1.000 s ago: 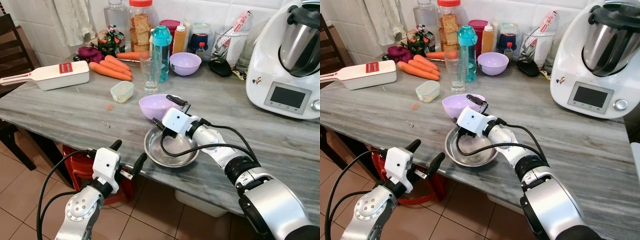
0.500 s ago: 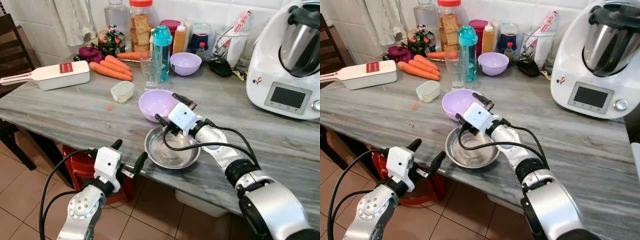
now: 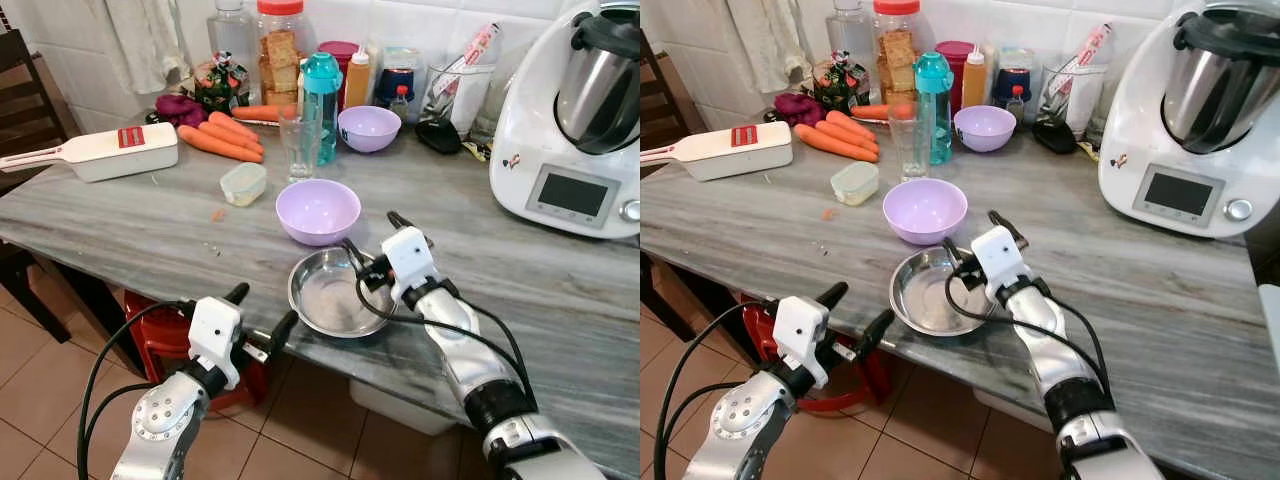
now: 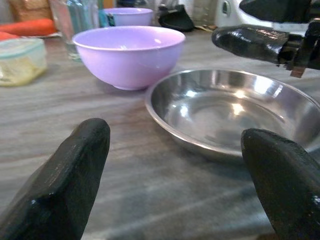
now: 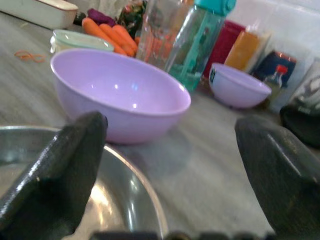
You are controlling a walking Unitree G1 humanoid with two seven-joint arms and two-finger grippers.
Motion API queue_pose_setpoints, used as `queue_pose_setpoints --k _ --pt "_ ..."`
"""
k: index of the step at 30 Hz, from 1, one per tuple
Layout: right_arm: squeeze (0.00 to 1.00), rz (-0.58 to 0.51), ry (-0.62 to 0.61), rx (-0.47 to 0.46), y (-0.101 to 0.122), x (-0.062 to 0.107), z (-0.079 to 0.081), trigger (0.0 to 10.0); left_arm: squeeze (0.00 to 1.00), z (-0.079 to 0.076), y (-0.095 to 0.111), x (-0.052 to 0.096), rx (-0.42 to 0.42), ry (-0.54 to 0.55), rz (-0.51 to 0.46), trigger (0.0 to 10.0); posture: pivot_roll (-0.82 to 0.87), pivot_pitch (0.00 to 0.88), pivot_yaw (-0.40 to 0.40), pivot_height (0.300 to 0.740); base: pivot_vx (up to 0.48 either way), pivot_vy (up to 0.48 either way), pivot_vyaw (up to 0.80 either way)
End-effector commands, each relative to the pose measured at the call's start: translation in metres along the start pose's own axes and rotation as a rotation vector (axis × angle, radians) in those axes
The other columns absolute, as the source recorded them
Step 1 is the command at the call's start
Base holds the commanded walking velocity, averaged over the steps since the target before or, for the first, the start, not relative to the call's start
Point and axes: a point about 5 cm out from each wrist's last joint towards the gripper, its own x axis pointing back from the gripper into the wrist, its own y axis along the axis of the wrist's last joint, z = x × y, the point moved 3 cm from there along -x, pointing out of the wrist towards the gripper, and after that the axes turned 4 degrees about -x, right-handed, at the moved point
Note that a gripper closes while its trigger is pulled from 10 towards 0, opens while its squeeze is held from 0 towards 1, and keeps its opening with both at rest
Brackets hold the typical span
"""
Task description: Setting the table
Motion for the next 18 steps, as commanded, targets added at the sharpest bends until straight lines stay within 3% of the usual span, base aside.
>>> queue_pose_setpoints --k 1,6,10,16,18 --pt "0.00 0.029 -0.033 -0.070 0.000 0.000 -0.006 10.0 0.00 -0.001 -0.002 0.000 0.009 -0.030 0.009 10.0 0.08 0.000 0.007 0.740 0.000 0.000 0.00" --pt "0.00 0.087 -0.016 -0.118 -0.001 0.001 -0.002 10.0 0.00 0.000 -0.002 0.000 0.010 -0.037 0.009 10.0 0.08 0.000 0.012 0.740 0.000 0.000 0.00" --pt "0.00 0.096 0.033 -0.185 0.008 -0.002 0.011 10.0 0.00 -0.001 -0.003 -0.001 0.012 -0.044 0.009 10.0 0.08 0.000 0.013 0.740 0.000 0.000 0.00" --pt "0.00 0.117 0.196 -0.280 0.016 -0.007 0.047 10.0 0.00 -0.002 -0.002 -0.003 0.013 -0.046 0.003 10.0 0.08 0.000 0.010 0.740 0.000 0.000 0.00" --pt "0.00 0.142 0.209 -0.299 0.014 -0.006 0.050 10.0 0.00 -0.003 -0.001 -0.003 0.015 -0.046 0.002 10.0 0.08 0.000 0.007 0.740 0.000 0.000 0.00"
